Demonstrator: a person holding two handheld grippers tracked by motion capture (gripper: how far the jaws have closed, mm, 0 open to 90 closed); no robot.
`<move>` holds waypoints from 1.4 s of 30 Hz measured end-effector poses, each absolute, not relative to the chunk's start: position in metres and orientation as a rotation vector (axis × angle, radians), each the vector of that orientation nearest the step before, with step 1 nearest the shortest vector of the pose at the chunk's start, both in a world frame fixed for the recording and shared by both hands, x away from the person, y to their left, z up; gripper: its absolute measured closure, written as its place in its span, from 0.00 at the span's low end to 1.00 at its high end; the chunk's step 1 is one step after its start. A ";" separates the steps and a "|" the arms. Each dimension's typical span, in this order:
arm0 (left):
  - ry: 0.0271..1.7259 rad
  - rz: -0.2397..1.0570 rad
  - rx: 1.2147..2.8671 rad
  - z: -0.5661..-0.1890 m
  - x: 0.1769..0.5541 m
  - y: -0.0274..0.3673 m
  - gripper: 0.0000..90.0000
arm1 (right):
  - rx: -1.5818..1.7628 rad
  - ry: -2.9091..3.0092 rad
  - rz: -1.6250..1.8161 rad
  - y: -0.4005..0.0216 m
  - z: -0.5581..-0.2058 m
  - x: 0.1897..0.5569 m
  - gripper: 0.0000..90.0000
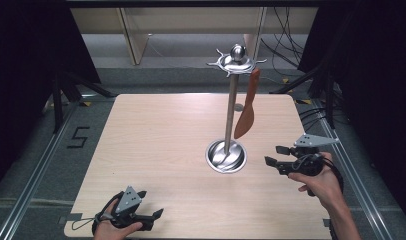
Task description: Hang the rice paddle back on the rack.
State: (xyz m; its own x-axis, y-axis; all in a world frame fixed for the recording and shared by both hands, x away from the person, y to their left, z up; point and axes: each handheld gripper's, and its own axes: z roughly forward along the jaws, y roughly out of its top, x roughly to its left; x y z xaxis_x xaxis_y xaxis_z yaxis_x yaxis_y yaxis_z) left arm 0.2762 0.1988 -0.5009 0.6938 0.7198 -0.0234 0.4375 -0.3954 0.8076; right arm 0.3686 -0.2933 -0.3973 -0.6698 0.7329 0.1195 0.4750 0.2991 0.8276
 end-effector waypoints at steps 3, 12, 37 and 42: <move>0.898 0.409 2.024 -0.502 0.275 0.197 0.18 | 1.072 2.304 1.305 -0.294 -0.401 0.370 0.41; 0.891 0.420 2.050 -0.502 0.275 0.199 0.18 | 1.107 2.323 1.301 -0.292 -0.408 0.366 0.38; 0.884 0.431 2.060 -0.502 0.276 0.199 0.18 | 1.073 2.385 1.293 -0.282 -0.422 0.352 0.37; 0.886 0.431 2.060 -0.501 0.276 0.199 0.18 | 1.053 2.402 1.286 -0.275 -0.424 0.348 0.37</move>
State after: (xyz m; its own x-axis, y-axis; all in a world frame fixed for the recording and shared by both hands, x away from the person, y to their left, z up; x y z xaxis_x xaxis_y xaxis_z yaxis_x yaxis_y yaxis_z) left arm 0.2758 0.1993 -0.5015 0.6919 0.7219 -0.0118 0.4359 -0.4047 0.8039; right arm 0.3484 -0.2749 -0.4244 -0.7188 0.6821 0.1340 0.4896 0.3599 0.7942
